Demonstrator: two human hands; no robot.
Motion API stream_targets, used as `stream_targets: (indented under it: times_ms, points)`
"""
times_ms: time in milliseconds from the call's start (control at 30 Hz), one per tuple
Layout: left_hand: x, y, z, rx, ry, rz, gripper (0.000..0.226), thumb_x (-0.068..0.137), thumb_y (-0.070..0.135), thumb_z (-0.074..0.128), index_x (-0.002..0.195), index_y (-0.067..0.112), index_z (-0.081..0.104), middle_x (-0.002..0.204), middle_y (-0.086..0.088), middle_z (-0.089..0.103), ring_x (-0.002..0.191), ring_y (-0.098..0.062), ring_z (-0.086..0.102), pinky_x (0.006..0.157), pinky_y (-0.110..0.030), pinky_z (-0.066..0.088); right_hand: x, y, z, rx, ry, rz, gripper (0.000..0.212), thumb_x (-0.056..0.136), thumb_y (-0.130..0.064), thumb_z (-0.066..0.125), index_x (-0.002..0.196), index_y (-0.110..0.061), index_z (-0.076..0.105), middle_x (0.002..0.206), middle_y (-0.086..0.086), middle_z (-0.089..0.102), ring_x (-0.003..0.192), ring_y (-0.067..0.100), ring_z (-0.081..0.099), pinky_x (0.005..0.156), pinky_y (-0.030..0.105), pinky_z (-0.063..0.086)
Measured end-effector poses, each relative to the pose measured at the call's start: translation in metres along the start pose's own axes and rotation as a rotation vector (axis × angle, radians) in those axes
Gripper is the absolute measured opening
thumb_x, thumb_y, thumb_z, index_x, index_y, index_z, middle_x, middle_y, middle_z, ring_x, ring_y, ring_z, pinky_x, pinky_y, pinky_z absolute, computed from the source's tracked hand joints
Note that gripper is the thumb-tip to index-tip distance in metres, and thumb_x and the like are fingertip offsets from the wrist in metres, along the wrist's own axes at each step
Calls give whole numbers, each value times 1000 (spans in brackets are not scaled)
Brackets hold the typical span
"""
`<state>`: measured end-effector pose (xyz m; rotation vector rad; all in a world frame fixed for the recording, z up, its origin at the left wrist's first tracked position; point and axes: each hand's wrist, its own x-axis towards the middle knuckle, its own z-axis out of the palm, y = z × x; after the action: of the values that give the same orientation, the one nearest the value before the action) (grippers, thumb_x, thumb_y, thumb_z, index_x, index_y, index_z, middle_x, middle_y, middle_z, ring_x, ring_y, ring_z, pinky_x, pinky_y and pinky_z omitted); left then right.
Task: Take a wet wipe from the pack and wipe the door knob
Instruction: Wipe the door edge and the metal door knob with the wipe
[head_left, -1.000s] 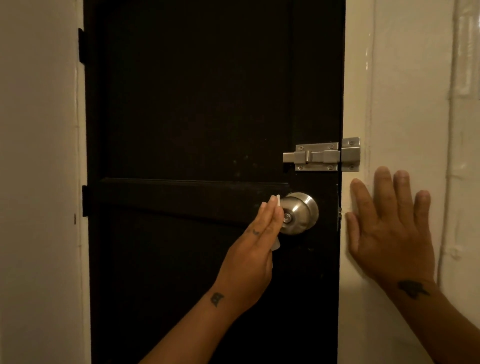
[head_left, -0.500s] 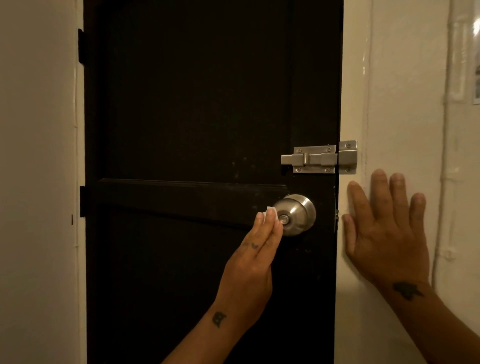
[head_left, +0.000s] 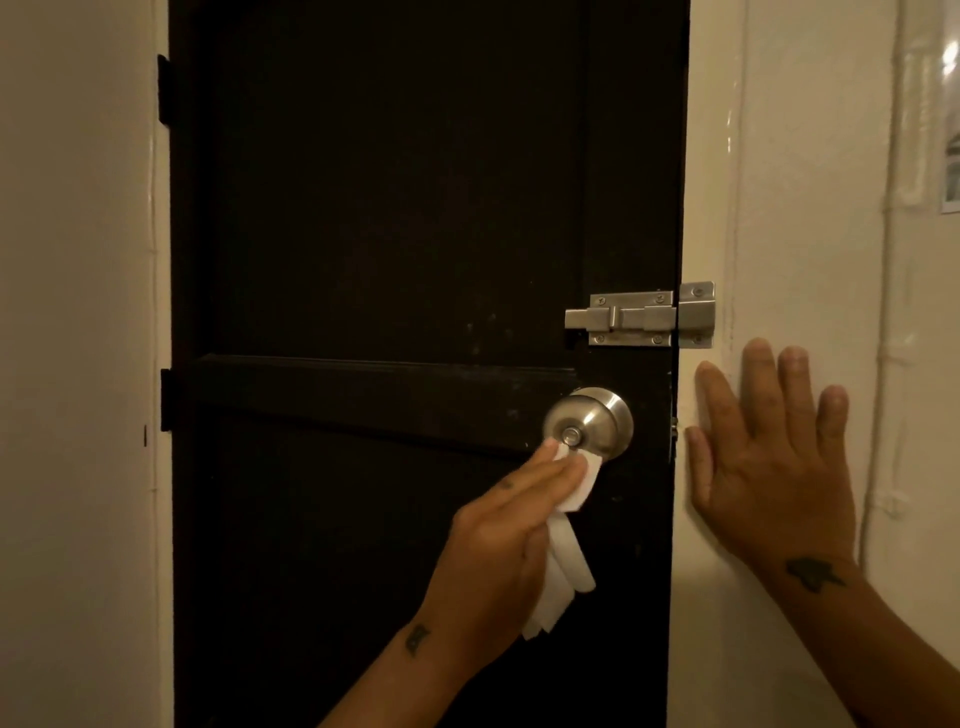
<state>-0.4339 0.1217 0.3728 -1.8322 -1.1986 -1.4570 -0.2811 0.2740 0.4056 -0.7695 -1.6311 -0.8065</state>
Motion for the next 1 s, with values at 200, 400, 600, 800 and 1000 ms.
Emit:
stream_targets:
  times_ms: [200,400,600,800,1000]
  points:
    - [32,9,-17,-19,317,-32,38,82,2,33,111,12,56,113,16,52,117,-6,50,99,-13,38,1,-1,0,-8,4,1,56,88,-34,29,137,-7,34,145,28,27,136,42,13,109,54,7]
    - [56,17,2,-262,417,-196,43,85,-10,37,95,23,61,103,14,60,98,1,59,79,-14,50,1,0,1,-2,-8,7,57,88,-35,28,138,-8,32,146,27,25,136,41,12,109,53,5]
    - [51,-15,19,-51,86,-73,34,86,9,35,110,6,57,123,1,48,126,-6,35,108,-12,24,2,0,0,-13,-7,2,56,89,-35,28,137,-7,35,145,28,28,135,42,15,109,52,5]
    - [45,-23,9,113,-154,59,56,82,14,34,138,18,27,145,7,24,139,0,12,112,-13,14,2,0,0,-16,-8,0,57,89,-35,27,138,-8,32,145,28,27,135,42,14,108,54,8]
    - [35,-36,9,457,-190,244,62,87,23,42,140,13,13,149,-4,6,139,-17,-2,111,-32,18,1,0,1,-6,-15,6,56,89,-35,28,138,-8,32,146,27,26,136,41,13,108,55,9]
